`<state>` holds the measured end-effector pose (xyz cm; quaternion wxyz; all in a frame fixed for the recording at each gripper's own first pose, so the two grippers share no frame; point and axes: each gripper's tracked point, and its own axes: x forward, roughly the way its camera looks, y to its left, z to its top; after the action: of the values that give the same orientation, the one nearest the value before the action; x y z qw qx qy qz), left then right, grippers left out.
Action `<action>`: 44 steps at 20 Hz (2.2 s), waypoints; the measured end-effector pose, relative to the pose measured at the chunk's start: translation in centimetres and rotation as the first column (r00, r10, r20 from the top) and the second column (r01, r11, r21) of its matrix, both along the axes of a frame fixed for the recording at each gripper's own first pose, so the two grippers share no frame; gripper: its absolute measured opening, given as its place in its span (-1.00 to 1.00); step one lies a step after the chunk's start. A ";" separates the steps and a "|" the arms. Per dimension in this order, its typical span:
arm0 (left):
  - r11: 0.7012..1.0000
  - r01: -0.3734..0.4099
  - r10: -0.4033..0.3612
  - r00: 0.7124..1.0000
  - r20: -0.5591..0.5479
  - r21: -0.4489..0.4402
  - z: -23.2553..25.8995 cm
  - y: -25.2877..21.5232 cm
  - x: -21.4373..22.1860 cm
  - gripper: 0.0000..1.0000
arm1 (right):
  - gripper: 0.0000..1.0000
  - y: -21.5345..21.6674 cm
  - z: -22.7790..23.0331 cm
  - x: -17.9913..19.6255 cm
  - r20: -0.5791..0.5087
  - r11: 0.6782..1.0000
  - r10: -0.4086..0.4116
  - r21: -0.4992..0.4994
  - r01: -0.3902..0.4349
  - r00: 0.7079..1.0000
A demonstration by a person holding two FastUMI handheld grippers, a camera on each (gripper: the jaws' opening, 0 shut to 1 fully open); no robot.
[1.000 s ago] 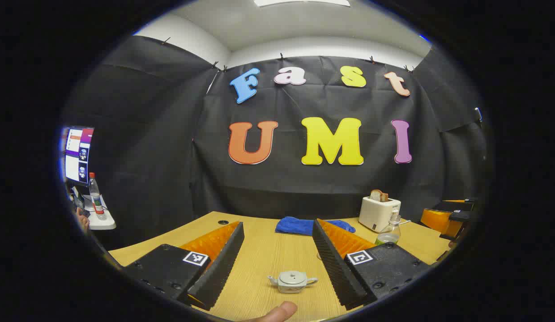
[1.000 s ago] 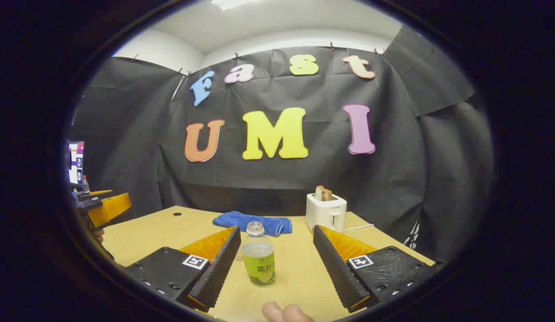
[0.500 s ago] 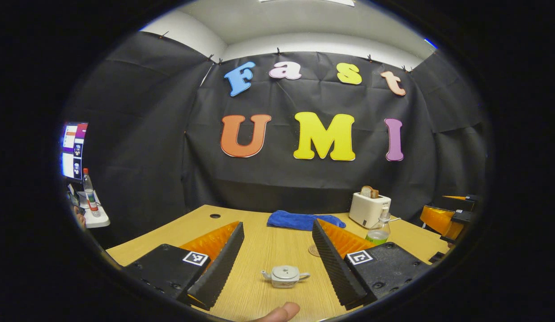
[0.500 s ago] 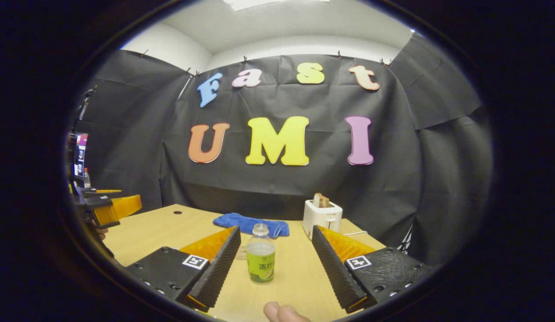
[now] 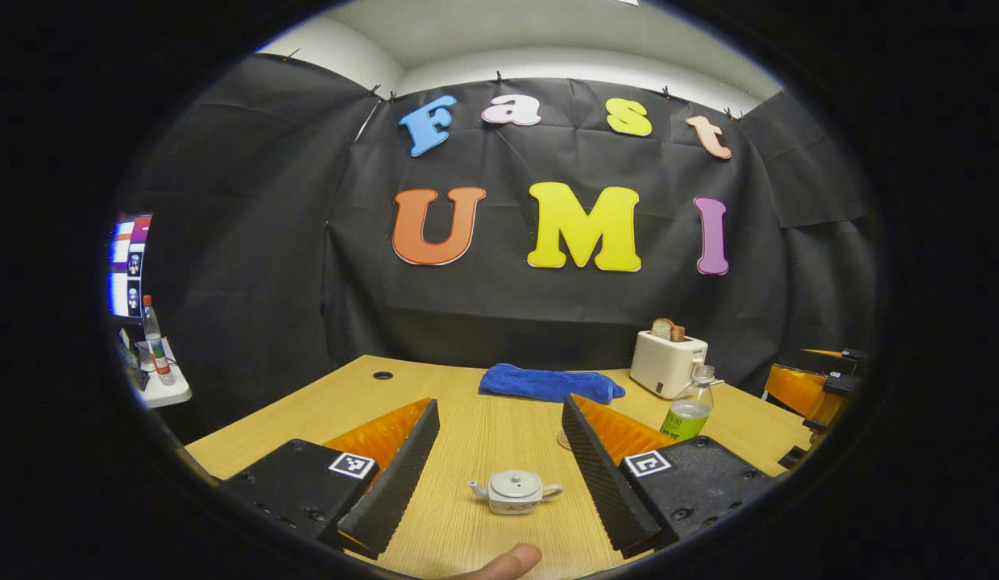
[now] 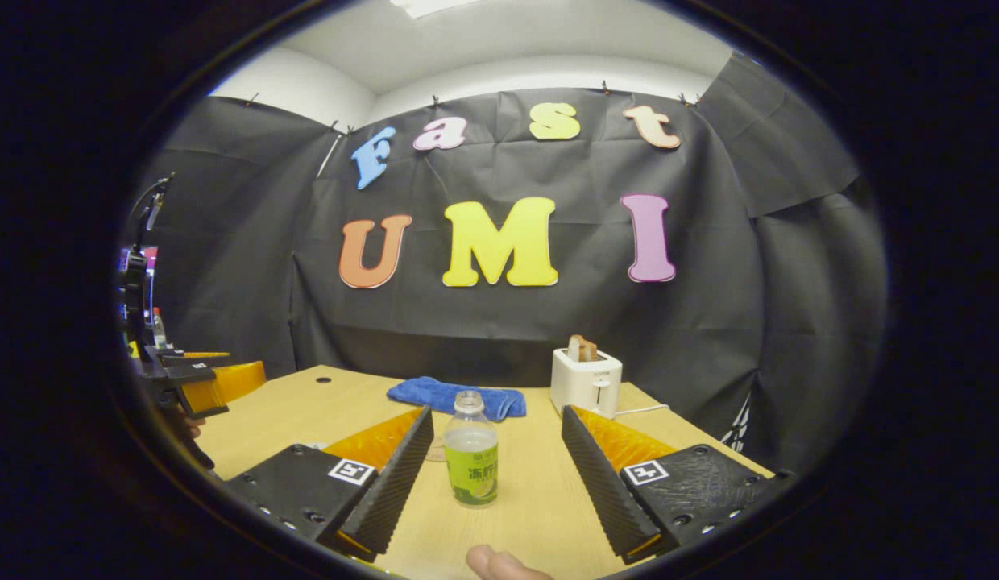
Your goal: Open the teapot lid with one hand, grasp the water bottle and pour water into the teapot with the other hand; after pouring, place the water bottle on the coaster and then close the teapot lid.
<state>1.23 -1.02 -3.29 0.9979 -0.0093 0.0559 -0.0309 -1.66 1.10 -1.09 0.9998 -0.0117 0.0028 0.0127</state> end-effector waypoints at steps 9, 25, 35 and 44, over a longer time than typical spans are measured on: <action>1.000 -0.001 0.002 0.993 -0.115 0.009 -7.4 -0.1 4.2 0.94 | 0.92 0.2 -3.0 1.0 -0.030 1.000 0.011 0.009 -0.011 0.999; 0.993 0.076 -0.052 0.971 -0.235 0.096 -13.8 -2.9 6.0 -0.24 | 0.92 1.2 -6.3 1.5 -0.097 0.998 0.063 -0.007 -0.064 0.993; 0.997 0.050 -0.036 0.979 -0.201 0.066 -13.0 -2.6 6.2 -0.91 | 0.92 1.4 -8.0 1.8 -0.118 0.998 0.068 -0.006 -0.069 0.991; 0.998 0.032 -0.039 0.991 -0.125 -0.061 -7.4 -0.8 4.2 -0.92 | 0.94 2.0 -9.7 4.6 -0.138 0.999 0.032 -0.014 -0.034 0.990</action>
<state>5.43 -1.80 -10.67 0.9910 -0.0395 0.1181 -0.0497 2.97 3.05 -10.82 0.9968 -0.0191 0.0719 0.0299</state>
